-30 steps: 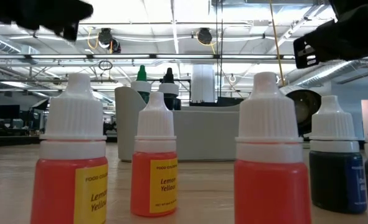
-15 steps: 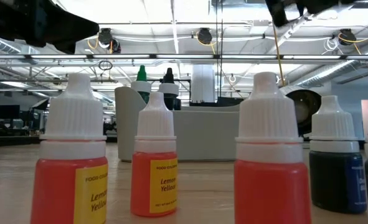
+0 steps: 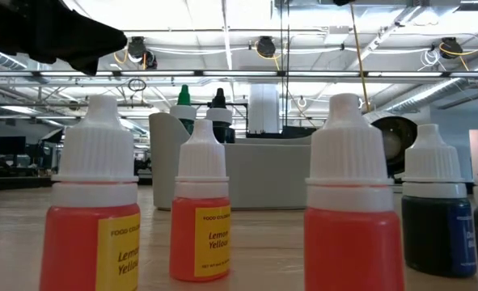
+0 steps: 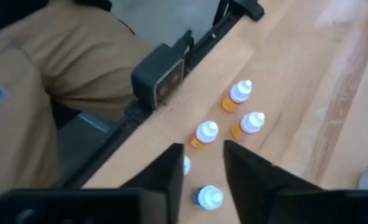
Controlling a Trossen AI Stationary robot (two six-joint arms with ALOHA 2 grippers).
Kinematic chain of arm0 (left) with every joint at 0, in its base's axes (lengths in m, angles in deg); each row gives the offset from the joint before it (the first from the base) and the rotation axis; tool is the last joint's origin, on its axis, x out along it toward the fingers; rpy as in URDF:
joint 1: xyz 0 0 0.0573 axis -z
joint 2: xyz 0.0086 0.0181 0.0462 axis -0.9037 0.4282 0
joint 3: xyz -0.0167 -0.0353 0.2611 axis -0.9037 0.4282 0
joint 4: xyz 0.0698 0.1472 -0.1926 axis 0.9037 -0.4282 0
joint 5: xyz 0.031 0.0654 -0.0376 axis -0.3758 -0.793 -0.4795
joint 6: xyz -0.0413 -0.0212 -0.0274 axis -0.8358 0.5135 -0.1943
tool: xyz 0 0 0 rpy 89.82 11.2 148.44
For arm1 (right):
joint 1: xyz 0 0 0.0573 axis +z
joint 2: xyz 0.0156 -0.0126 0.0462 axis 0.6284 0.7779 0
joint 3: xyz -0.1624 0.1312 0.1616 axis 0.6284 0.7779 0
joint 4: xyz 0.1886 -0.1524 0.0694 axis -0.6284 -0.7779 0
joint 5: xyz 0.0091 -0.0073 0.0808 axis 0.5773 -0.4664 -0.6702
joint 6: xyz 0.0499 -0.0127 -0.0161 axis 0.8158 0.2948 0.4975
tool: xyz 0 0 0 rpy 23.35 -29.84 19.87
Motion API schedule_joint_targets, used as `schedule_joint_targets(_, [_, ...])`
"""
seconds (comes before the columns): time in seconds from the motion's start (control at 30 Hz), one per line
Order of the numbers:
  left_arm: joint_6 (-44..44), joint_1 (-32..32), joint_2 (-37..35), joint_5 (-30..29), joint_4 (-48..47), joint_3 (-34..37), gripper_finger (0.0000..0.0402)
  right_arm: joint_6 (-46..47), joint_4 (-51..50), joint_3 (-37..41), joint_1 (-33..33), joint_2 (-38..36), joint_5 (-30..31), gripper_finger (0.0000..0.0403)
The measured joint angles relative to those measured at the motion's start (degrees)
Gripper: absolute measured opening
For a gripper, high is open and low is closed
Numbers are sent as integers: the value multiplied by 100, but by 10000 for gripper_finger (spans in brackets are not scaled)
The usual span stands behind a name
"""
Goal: Pick & Place food coloring
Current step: Put the small blue food coloring bottle into the gray bin
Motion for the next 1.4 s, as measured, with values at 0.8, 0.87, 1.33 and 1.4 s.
schedule_joint_targets(0.8, [-65, 0, -2, -3, -229, -2, 18, -657, -7, 68, -469, 514, -912, 153])
schedule_joint_targets(0.87, [-65, 0, -2, -1, -242, -2, 30, -650, -49, 67, -464, 540, -921, 153])
schedule_joint_targets(1.33, [-47, 0, -2, -4, -251, -2, 59, -536, 224, 506, -500, 545, -902, 153])
schedule_joint_targets(1.4, [-47, 0, -2, -4, -251, -2, 55, -551, 358, 518, -507, 542, -896, 153])
